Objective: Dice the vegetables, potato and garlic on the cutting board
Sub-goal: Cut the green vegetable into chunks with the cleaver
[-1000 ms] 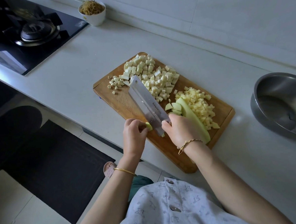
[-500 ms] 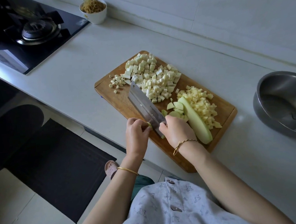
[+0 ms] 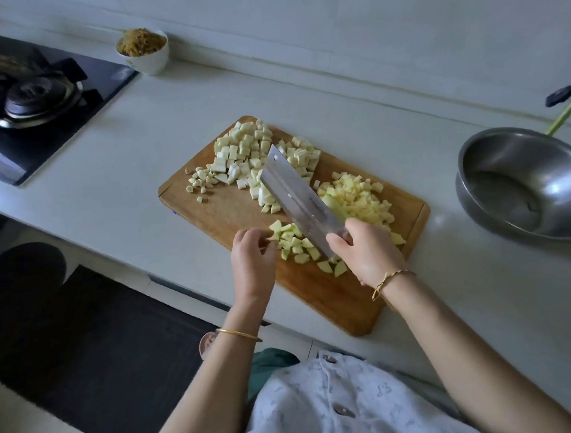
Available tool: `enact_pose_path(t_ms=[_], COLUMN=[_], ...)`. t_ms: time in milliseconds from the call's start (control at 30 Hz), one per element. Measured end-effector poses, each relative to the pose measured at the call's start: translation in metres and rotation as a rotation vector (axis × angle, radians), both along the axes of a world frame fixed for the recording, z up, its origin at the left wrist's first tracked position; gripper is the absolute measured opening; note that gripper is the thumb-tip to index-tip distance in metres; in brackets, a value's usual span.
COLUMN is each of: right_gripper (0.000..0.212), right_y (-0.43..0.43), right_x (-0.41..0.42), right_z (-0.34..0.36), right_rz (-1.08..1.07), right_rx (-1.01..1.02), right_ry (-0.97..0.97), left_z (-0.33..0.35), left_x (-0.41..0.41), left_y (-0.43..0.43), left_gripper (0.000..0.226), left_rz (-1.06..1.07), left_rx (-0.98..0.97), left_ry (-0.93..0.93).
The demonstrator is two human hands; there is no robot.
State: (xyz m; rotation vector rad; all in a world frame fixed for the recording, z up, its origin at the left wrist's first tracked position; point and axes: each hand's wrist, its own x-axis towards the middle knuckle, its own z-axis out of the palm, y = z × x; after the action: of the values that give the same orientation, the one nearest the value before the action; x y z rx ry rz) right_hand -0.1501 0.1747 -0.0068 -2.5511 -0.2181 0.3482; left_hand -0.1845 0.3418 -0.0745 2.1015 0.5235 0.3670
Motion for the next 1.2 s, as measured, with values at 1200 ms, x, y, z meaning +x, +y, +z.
enact_pose_path(t_ms=[1200], right_gripper=[0.065], right_y=[-0.044], right_x=[-0.032], right_z=[0.002], right_rz=[0.14], right_rx=[-0.234], right_ry=[-0.485], left_z=[0.017], left_x=[0.046], left_y=[-0.069], left_gripper=[0.023], left_rz=[-0.645], left_rx=[0.527], left_ry=[-0.458])
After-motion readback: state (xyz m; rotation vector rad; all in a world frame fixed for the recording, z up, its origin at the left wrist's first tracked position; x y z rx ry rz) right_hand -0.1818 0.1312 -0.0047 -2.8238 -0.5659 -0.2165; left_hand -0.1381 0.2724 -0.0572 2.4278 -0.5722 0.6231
